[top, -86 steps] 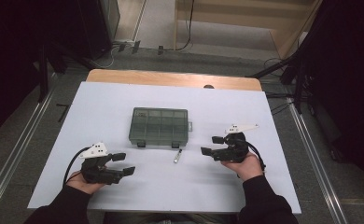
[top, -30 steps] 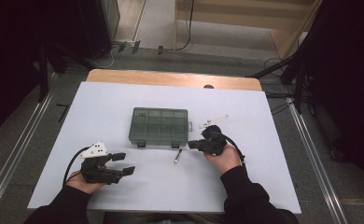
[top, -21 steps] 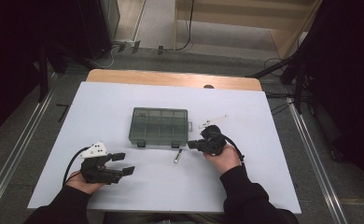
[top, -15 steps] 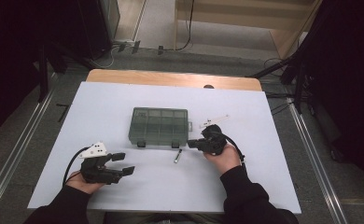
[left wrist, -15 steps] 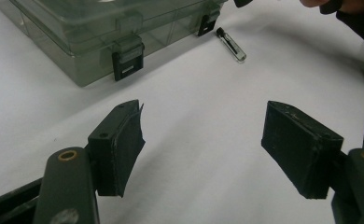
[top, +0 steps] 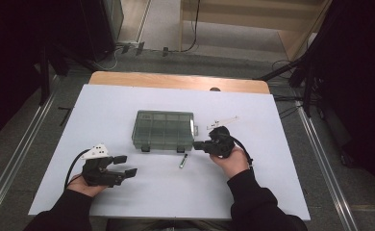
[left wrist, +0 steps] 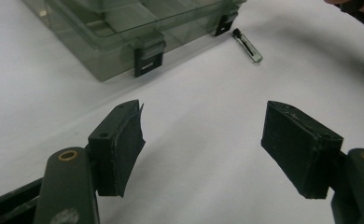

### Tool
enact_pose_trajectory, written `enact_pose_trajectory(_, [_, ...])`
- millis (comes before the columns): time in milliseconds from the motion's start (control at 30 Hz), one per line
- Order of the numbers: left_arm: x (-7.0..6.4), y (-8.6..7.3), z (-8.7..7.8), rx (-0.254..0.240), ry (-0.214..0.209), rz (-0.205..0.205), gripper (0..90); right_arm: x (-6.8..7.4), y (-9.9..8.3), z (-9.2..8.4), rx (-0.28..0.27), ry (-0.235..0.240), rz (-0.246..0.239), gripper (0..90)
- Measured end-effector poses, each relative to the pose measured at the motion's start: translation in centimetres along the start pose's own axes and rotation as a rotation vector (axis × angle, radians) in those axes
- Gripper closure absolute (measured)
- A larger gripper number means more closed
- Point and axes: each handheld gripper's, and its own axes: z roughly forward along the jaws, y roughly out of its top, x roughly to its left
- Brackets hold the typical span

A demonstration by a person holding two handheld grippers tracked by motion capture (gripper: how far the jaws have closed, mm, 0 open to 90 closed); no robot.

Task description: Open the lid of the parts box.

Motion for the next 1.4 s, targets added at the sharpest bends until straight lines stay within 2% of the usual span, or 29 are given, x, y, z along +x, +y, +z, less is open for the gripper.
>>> enact_pose_trajectory(167, [0.3, 0.1, 0.1, 0.007, 0.019, -0.009, 28.5, -0.1, 0.3, -0.2, -0.003, 0.014, 0.006, 90.0])
enact_pose_trajectory(267, [0.2, 0.0, 0.1, 0.009, 0.028, 0.017, 28.4, -0.1, 0.5, -0.3, -0.009, 0.019, 0.007, 90.0])
enact_pose_trajectory(333, [0.1, 0.0, 0.1, 0.004, 0.017, 0.013, 28.4, -0.1, 0.6, -0.4, -0.013, 0.018, 0.006, 90.0])
enact_pose_trajectory(467, [-0.1, 0.1, 0.1, -0.017, 0.034, 0.019, 28.3, 0.0, 0.9, -0.5, -0.02, 0.023, 0.0, 90.0])
enact_pose_trajectory(567, [0.0, 0.4, 0.1, -0.041, 0.018, -0.004, 28.3, 0.0, 1.1, -0.3, -0.016, 0.025, -0.004, 90.0])
enact_pose_trajectory(633, [0.2, 0.4, 0.2, -0.033, 0.014, -0.016, 28.3, 0.1, 1.2, -0.2, -0.014, 0.026, -0.005, 90.0])
enact_pose_trajectory(967, [0.9, 0.7, 0.5, -0.008, 0.032, -0.051, 28.4, 0.2, 1.9, 0.0, -0.021, 0.042, -0.001, 90.0])
enact_pose_trajectory(1167, [1.4, 1.0, 0.4, -0.022, 0.056, -0.082, 28.6, 0.4, 2.3, 0.2, -0.024, 0.046, -0.011, 90.0])
enact_pose_trajectory(1400, [2.0, 1.2, 0.4, -0.029, 0.07, -0.094, 28.6, 0.4, 2.6, -0.1, -0.042, 0.054, -0.01, 90.0])
